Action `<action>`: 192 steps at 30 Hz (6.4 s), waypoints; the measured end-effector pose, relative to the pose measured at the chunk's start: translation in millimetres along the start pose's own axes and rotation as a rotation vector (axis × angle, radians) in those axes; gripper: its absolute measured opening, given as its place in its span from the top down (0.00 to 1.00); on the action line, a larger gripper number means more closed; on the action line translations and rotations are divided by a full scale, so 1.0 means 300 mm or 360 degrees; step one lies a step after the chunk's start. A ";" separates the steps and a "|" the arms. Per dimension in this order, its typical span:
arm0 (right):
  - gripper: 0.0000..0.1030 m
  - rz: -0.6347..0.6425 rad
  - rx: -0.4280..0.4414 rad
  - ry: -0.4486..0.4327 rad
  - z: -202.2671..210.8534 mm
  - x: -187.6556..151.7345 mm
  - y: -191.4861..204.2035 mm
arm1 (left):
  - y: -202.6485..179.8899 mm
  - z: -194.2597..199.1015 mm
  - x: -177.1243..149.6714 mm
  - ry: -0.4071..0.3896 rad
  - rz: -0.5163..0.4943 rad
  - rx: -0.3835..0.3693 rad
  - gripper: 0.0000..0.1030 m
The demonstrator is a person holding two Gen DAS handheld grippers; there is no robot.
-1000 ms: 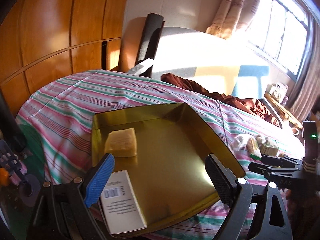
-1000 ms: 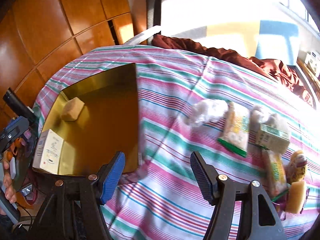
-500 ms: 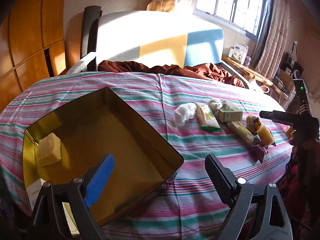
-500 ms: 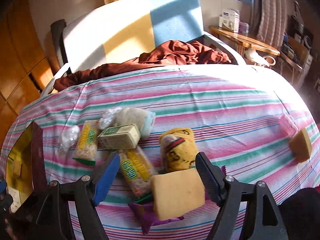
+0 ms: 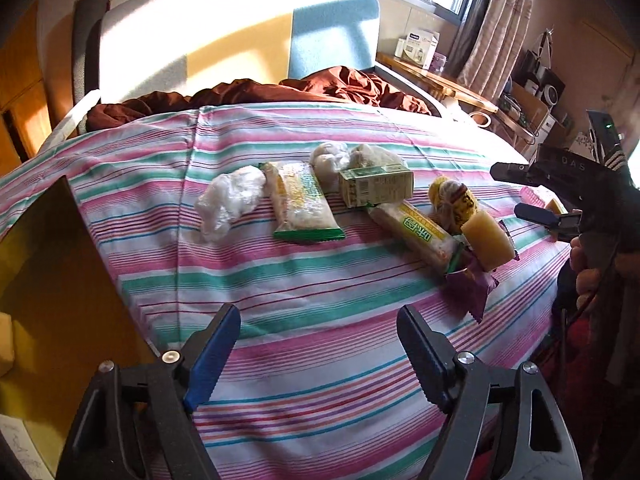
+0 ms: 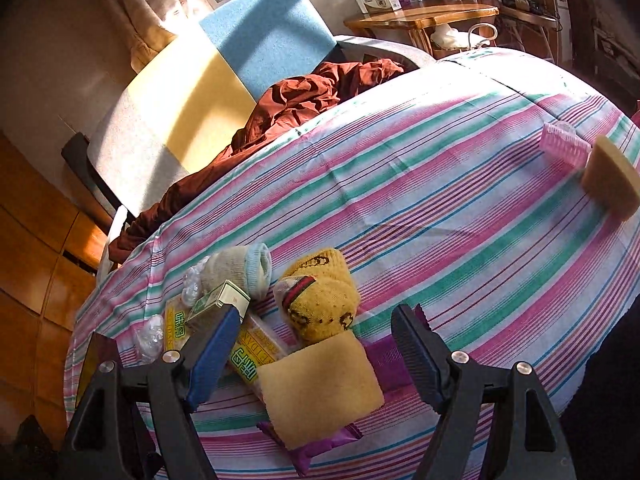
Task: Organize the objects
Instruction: 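Return the left tool to the items and grasp the WEIDAN snack packet, then lift the WEIDAN packet with the left tool while the right tool grasps another yellow sponge, then lower the WEIDAN packet into the gold tray and open the left tool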
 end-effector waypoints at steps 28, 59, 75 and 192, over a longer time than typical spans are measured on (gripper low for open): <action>0.22 -0.0107 0.0161 0.0032 -0.013 -0.005 -0.005 | -0.302 -0.418 0.152 0.0110 -0.0135 0.0037 0.39; 0.19 -0.0026 -0.0019 0.0201 -0.075 -0.064 -0.014 | -0.060 -0.126 -0.133 -0.0161 -0.0238 -0.0212 0.51; 0.11 -0.0010 -0.0184 0.0279 -0.051 -0.104 -0.036 | -0.064 -0.125 -0.144 -0.0227 -0.0276 -0.0206 0.50; 0.39 0.1147 -0.0148 0.0509 -0.207 -0.403 0.409 | 0.778 0.540 -0.061 -0.0513 0.0553 0.0545 0.34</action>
Point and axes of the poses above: each gripper's, at about its wrist camera, not at the fingertips, and z roughly against the way its jaws point, y to its left, x to its top, the point moved 10 cm from there along -z, roughly the way its jaws point, and after that the axes turned 10 degrees about z, right-handed, at the moved point
